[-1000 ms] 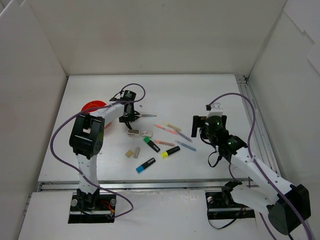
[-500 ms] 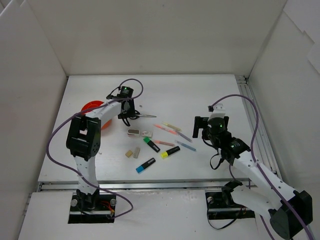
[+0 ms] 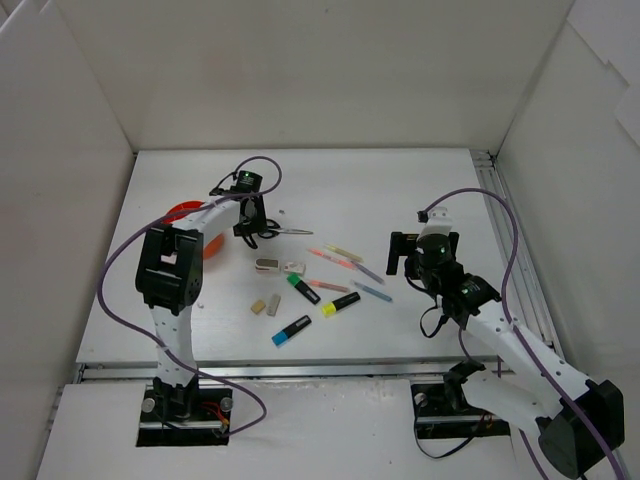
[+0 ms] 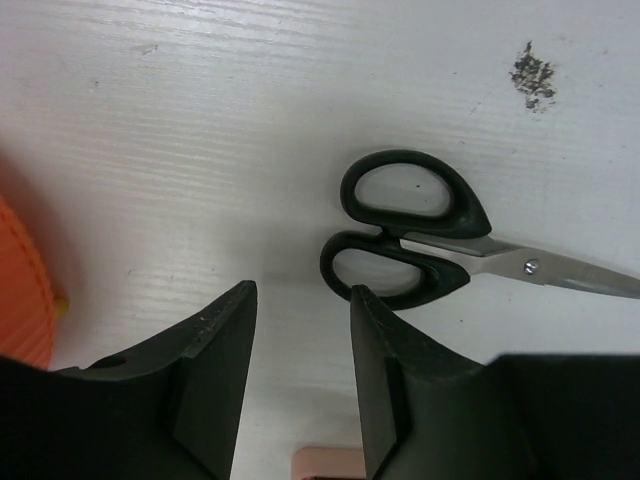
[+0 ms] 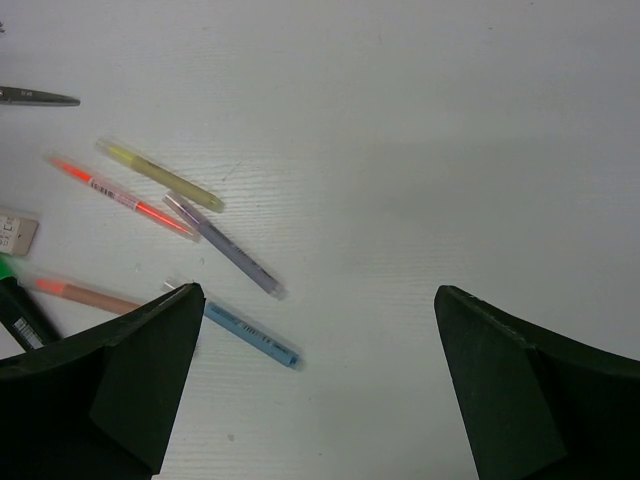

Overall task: Sort the stationery into containers
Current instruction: Pick up the scissors from the center of the board.

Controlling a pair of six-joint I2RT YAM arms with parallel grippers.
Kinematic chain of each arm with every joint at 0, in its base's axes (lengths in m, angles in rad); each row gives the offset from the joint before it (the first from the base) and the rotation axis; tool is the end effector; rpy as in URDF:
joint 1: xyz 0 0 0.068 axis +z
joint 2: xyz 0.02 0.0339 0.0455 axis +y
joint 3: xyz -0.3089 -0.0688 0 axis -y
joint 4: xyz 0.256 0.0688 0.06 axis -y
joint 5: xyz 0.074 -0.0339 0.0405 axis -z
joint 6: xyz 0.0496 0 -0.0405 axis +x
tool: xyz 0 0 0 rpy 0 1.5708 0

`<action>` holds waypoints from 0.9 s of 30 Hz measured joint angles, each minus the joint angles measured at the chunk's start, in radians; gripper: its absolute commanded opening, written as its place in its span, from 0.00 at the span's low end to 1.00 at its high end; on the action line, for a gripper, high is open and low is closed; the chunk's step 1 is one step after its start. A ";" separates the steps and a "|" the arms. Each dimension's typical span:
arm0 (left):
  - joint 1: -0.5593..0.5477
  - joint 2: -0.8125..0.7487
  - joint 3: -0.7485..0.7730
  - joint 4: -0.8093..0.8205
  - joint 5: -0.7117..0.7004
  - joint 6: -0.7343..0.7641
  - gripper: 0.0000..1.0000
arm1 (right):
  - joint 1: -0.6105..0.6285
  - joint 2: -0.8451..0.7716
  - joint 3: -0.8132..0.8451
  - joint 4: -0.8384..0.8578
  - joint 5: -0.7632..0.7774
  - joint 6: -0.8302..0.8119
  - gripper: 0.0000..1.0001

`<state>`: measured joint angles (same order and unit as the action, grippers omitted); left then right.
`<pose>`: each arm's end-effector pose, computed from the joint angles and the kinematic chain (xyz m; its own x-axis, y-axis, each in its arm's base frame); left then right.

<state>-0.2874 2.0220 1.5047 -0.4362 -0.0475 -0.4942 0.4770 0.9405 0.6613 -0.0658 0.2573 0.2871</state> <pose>0.4594 -0.1333 0.2163 -0.8102 -0.2546 -0.5279 -0.1449 0.9598 -0.2405 0.1971 0.0877 0.3089 -0.3536 0.1255 -0.9269 -0.1367 0.9734 0.1839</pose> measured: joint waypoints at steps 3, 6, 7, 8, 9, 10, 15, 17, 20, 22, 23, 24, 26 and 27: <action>0.000 0.041 0.010 0.000 0.007 -0.003 0.36 | 0.000 0.000 0.000 -0.001 0.000 0.000 0.98; 0.000 0.054 0.029 0.006 0.006 -0.007 0.31 | -0.002 0.001 0.000 -0.002 0.000 0.000 0.98; 0.000 0.056 0.029 0.007 0.006 -0.008 0.25 | -0.004 0.001 0.000 -0.003 0.000 0.000 0.98; 0.000 0.058 0.029 0.007 0.003 -0.010 0.21 | -0.005 0.001 0.000 -0.003 0.000 0.000 0.98; -0.001 0.060 0.028 0.008 -0.002 -0.011 0.17 | -0.006 0.001 0.000 -0.003 0.000 0.000 0.98; -0.001 0.060 0.028 0.009 -0.005 -0.013 0.04 | -0.007 0.001 0.000 -0.004 0.000 0.000 0.98; -0.011 0.060 0.025 0.019 -0.026 -0.008 0.00 | -0.007 0.001 0.000 -0.006 0.000 0.000 0.98; -0.016 0.060 0.025 0.020 -0.031 -0.005 0.00 | -0.007 0.001 0.000 -0.006 0.000 0.000 0.98; -0.021 0.060 0.026 0.022 -0.034 0.005 0.00 | -0.007 0.000 0.000 -0.006 0.000 0.000 0.98; -0.023 0.058 0.039 0.016 -0.039 0.019 0.00 | -0.007 -0.002 0.000 -0.006 -0.002 0.000 0.98; -0.027 0.053 0.048 0.014 -0.047 0.027 0.00 | -0.007 -0.003 0.000 -0.006 -0.004 0.000 0.98; -0.030 0.045 0.060 0.012 -0.058 0.038 0.00 | -0.007 -0.003 0.000 -0.006 -0.005 0.000 0.98; -0.037 0.007 0.085 0.006 -0.099 0.058 0.00 | -0.007 -0.004 0.000 -0.006 -0.010 0.000 0.98; -0.040 -0.019 0.094 0.006 -0.121 0.070 0.00 | -0.007 -0.004 0.000 -0.006 -0.012 0.000 0.98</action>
<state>-0.3279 2.0029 1.5990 -0.4305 -0.1680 -0.4244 0.4698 0.9367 0.6613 -0.0723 0.2451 0.2874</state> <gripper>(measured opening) 0.030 0.977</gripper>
